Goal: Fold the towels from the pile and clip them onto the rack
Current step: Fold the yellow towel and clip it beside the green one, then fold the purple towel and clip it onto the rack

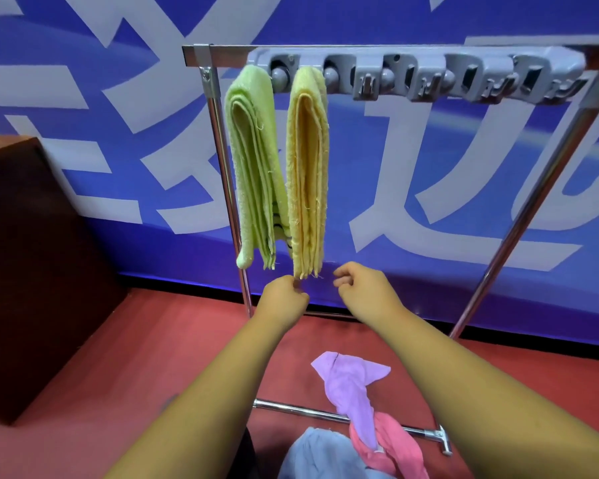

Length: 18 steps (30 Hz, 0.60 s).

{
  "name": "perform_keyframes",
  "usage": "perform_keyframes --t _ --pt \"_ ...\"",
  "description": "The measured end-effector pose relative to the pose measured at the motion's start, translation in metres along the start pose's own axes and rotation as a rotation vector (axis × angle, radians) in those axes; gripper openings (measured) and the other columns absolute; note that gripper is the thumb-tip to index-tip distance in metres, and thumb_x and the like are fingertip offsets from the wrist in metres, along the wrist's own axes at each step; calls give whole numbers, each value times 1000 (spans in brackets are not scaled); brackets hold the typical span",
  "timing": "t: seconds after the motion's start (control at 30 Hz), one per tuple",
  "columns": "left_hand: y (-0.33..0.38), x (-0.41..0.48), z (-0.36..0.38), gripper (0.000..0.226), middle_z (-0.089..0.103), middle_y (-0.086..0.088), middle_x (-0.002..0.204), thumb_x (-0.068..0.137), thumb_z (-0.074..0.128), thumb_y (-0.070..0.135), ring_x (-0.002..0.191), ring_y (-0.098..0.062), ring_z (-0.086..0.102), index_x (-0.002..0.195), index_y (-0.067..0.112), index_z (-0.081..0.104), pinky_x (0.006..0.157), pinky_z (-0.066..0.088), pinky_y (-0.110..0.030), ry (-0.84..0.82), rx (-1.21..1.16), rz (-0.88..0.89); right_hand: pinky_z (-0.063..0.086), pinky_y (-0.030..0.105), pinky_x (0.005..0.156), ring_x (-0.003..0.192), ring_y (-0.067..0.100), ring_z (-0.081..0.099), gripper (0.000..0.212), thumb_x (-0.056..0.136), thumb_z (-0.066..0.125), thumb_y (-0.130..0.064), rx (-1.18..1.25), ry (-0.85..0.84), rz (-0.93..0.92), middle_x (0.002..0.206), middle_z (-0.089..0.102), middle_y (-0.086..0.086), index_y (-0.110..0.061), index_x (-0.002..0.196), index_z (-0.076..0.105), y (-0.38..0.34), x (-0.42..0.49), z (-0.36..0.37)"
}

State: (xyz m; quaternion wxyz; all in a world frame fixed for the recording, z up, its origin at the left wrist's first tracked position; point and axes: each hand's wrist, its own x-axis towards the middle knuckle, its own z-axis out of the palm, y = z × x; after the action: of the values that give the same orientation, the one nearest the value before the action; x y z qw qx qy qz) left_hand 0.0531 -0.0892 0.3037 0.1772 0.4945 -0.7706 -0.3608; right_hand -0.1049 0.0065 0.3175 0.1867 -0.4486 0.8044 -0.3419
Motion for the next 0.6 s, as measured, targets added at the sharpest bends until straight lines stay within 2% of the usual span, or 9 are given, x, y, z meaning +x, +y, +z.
perform_keyframes --t 0.07,0.13,0.23,0.3,0.37,0.43,0.5,0.6 --pt "-7 3 11 19 74 -12 91 89 60 11 84 -32 65 100 6 75 69 47 -34 -67 14 -30 56 30 90 100 19 71 29 97 56 -16 -11 -11 44 113 77 -3 -26 116 76 15 4 4" --pt "-14 8 24 14 75 -13 79 86 62 12 73 -31 64 85 5 75 69 55 -39 -153 39 -51 54 28 87 100 18 71 28 94 58 -15 -14 -33 78 110 78 -4 -27 109 78 30 6 9" --pt "-26 18 49 21 78 -16 73 84 60 13 75 -36 77 73 5 77 73 64 -45 -279 59 -66 48 24 80 97 16 69 24 92 64 -12 -9 -58 115 107 77 -5 -23 106 80 54 8 17" --pt "-34 24 68 24 78 -17 76 85 58 10 80 -36 79 71 5 76 74 64 -46 -334 74 -79 50 24 75 92 16 70 20 90 67 -9 15 -73 146 103 78 -4 -23 99 79 71 8 25" --pt "-40 29 89 26 78 -19 76 87 57 8 78 -36 79 69 7 76 71 63 -45 -384 88 -101 56 29 84 96 19 73 21 89 64 -7 21 -102 172 98 80 -2 -23 92 77 91 8 33" --pt "-46 32 109 26 76 -19 71 90 55 5 65 -33 76 77 -1 77 60 57 -34 -434 94 -130 58 35 92 99 21 74 22 87 61 -5 9 -129 190 94 81 -1 -19 90 78 111 7 42" --pt "-52 34 130 26 71 -17 67 92 52 0 55 -26 69 81 -7 74 55 49 -27 -485 103 -157 58 37 93 98 23 75 23 86 60 -3 -11 -149 204 93 82 3 -16 86 79 134 8 51" --pt "-61 37 168 29 77 -19 85 99 49 2 70 -32 73 75 3 66 56 49 -30 -555 94 -201 60 38 86 90 26 73 27 86 59 -1 -46 -217 260 96 82 8 -22 76 72 172 9 67"
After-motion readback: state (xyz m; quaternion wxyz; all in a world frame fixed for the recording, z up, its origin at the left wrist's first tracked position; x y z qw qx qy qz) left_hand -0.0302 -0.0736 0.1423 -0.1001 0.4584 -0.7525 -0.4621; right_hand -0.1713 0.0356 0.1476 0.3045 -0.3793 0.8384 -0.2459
